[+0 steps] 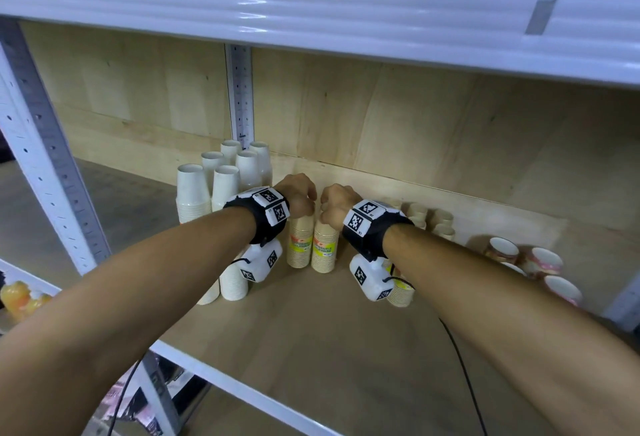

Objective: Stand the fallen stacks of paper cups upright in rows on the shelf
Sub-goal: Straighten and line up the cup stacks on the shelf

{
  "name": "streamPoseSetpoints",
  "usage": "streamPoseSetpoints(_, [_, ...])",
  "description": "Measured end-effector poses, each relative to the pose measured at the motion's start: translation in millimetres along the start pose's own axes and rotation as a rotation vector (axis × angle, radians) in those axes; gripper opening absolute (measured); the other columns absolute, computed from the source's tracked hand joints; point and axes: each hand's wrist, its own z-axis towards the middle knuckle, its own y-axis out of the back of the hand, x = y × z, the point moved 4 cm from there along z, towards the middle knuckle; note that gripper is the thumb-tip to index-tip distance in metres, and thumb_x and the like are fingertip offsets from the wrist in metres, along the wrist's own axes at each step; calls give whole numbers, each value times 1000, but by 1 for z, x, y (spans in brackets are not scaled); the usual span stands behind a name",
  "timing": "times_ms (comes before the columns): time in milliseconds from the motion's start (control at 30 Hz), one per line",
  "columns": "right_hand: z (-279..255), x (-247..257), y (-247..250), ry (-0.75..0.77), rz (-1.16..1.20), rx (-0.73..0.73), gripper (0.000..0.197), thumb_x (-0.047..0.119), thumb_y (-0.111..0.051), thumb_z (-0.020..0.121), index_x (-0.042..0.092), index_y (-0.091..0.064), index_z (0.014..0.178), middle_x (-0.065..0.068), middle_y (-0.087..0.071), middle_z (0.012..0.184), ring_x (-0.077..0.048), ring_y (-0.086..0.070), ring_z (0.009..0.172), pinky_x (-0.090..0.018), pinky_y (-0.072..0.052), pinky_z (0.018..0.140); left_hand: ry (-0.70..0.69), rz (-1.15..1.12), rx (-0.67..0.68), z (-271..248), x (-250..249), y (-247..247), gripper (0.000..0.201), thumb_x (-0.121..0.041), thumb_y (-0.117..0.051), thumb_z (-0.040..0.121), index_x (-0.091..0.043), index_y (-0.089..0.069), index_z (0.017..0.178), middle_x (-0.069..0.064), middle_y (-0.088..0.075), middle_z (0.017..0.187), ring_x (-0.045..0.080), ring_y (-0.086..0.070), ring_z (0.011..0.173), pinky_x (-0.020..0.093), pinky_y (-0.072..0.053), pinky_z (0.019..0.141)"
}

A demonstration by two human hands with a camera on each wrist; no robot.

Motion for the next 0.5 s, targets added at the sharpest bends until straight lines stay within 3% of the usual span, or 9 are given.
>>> streamPoseSetpoints(133, [-27,2,16,7,-30,35,39,19,-69,83,8,-62,119,-12,-65,115,-26,-64,97,-30,-52,79,-7,9,86,-12,-14,7,33,-11,-72,84,-7,-69,116,9,-62,120,25,-61,105,29,-49,77])
streamPoseSetpoints(200, [-41,2,24,5,-62,54,38,16,-71,82,5,-64,117,-11,-66,114,-26,-65,97,-27,-47,73,-7,-11,142,-17,-21,8,27,-9,-73,84,-5,-70,111,12,-65,114,25,-64,92,33,-55,76])
streamPoseSetpoints(300, [-62,1,35,-26,-95,63,38,16,-72,83,6,-63,118,-9,-65,116,-25,-64,103,-26,-48,74,-30,-44,211,-25,-32,7,25,-9,-74,83,-7,-70,107,11,-67,107,21,-64,78,28,-57,61])
streamPoseSetpoints(500, [-98,-19,51,-80,-98,83,46,26,-76,79,8,-62,118,-9,-65,114,-26,-65,101,-37,-56,88,-74,-52,287,-45,-67,1,26,-13,-76,80,-14,-70,106,1,-64,101,18,-66,86,20,-52,52])
